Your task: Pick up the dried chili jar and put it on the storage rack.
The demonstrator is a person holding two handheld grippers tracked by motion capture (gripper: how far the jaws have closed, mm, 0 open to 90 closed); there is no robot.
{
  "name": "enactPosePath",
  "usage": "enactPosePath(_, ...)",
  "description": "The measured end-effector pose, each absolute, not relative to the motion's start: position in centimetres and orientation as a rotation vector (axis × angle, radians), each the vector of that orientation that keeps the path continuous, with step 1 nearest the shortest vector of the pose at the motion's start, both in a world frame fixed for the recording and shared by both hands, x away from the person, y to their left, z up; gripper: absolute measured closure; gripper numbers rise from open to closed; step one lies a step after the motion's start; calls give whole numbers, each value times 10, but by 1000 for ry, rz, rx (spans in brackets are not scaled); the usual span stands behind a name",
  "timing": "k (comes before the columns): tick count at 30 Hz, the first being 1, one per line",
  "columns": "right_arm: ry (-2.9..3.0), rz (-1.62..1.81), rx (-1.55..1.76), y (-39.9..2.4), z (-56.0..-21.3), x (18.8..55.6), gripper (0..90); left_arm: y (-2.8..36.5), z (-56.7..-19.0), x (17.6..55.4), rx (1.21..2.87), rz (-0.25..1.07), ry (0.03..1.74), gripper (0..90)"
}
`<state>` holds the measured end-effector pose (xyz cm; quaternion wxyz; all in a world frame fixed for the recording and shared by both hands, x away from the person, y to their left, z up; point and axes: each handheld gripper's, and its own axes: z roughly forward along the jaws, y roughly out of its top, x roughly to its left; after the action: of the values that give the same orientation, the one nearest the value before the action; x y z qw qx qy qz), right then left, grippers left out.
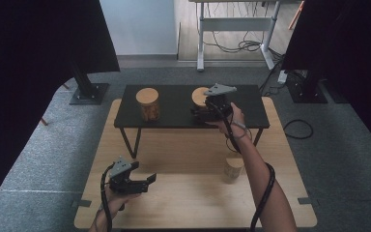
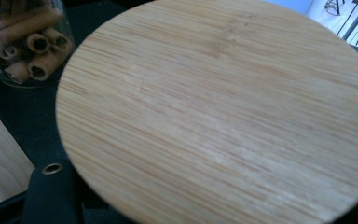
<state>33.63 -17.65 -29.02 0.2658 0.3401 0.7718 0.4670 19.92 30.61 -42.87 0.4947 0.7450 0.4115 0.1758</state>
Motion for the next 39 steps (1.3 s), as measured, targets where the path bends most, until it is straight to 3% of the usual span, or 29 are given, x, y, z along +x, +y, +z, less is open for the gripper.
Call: enactPosePath(39, 2075, 1272, 994, -175, -292, 341, 246, 306, -429, 198, 1800, 428, 1004, 96)
